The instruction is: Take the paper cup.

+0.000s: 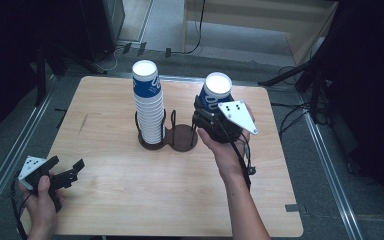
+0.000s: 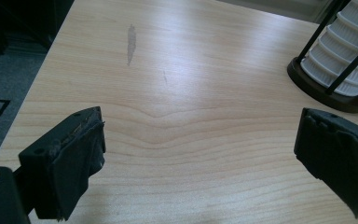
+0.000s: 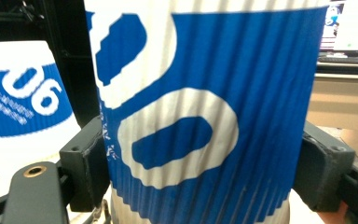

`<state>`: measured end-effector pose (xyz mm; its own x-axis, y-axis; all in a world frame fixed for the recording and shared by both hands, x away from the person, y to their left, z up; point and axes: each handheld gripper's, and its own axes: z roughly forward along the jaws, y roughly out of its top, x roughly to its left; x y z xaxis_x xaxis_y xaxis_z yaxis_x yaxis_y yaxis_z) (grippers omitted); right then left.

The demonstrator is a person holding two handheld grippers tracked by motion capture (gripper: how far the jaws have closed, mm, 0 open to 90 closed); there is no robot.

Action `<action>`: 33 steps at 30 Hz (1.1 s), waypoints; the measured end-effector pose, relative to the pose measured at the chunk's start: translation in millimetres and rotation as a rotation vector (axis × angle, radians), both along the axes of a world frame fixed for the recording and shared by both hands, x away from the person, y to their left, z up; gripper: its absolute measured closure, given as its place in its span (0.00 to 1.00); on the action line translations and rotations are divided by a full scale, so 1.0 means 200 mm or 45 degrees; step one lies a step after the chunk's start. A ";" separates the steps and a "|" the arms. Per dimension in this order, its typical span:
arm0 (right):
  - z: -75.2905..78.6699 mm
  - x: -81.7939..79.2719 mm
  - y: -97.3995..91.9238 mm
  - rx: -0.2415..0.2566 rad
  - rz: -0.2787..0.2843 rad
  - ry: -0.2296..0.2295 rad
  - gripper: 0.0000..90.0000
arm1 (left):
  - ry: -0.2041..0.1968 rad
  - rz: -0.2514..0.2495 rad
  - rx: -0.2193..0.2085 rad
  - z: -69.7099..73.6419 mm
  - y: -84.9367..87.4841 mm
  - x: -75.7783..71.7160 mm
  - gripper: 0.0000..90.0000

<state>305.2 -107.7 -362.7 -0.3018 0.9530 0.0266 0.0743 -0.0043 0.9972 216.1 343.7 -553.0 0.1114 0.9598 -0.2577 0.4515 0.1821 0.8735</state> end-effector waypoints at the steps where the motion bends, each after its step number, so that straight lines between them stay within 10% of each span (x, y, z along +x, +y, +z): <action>1: -0.01 0.00 -0.01 0.000 -0.001 0.000 0.21 | 0.001 -0.002 0.000 0.00 0.00 0.00 0.03; 21: -0.20 -0.10 -0.17 0.013 -0.018 0.020 0.21 | 0.005 0.045 0.062 0.01 -0.01 0.02 0.03; 33: -0.34 -0.16 -0.27 -0.004 -0.029 0.076 0.22 | -0.053 -0.080 0.093 0.15 -0.14 0.05 0.03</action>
